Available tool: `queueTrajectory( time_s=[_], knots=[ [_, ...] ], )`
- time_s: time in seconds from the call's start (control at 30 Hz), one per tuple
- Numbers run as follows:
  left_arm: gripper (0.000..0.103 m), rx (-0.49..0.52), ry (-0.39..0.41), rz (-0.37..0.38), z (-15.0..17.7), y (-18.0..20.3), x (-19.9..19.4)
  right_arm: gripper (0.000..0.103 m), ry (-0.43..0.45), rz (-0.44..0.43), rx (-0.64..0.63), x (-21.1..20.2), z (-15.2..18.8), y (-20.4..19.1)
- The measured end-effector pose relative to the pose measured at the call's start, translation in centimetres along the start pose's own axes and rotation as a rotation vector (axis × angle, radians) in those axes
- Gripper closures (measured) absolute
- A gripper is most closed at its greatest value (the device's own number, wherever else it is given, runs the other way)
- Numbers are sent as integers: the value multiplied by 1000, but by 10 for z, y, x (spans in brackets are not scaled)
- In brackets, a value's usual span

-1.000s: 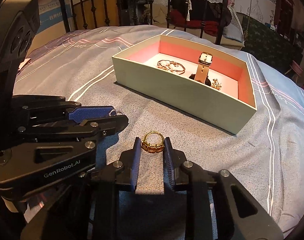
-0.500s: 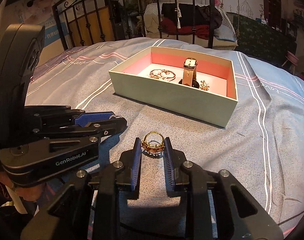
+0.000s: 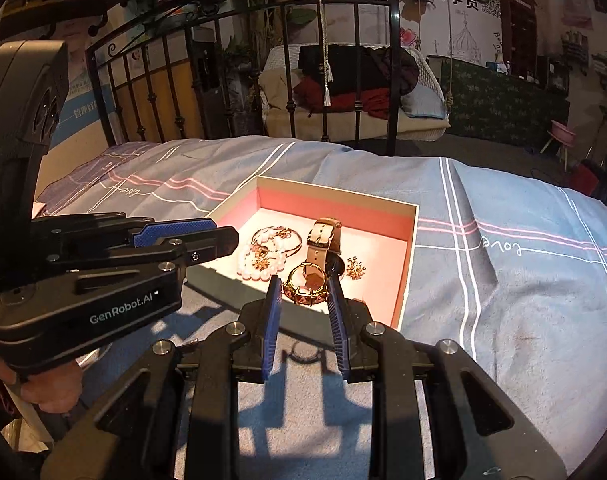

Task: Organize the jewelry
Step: 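Carry both rings into the box and open both tools, then withdraw both tools from the box toward the last silver ring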

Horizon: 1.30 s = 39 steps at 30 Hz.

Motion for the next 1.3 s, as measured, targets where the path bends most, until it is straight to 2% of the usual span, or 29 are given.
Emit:
queueTrajectory(
  time_s=[0.23,0.4,0.57,0.87,0.9,0.93,1.0,1.03,1.17,1.3],
  knots=[
    [85,-25,-55,-38,-13,-15,33,79,-44,32,27,33,-13,14],
    [85,-28,-77,-39,-12,-20,47,79,-63,49,40,48,-11,18],
    [85,-17,-113,-52,-10,-22,61,79,-122,65,68,64,-5,25],
    [83,2,-107,-54,-7,-19,61,78,-144,62,54,71,-2,25],
    [77,-1,-101,-50,-7,-19,58,76,-141,60,56,70,-2,25],
    [68,-6,-94,-47,-7,-19,54,67,-137,58,58,68,-2,25],
    [59,-23,-73,-34,-6,-20,42,53,-117,68,53,61,-2,23],
    [57,-28,-62,-31,-4,-20,36,50,-110,72,54,57,-1,23],
    [52,-37,-28,-3,12,-17,6,48,-66,75,72,29,6,21],
    [45,-17,-32,17,43,-8,-15,39,-54,66,104,4,29,23]
  ],
)
Point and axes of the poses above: each gripper's, at about its wrist camera, not at the fingertips, and x roughly the way its jaws point, y to its right, z to its underside, the point moved 4 cm from there along x, roughly the way its jaws point, and after that the axes turned 2 degrees about x, right-handed, at the moved point
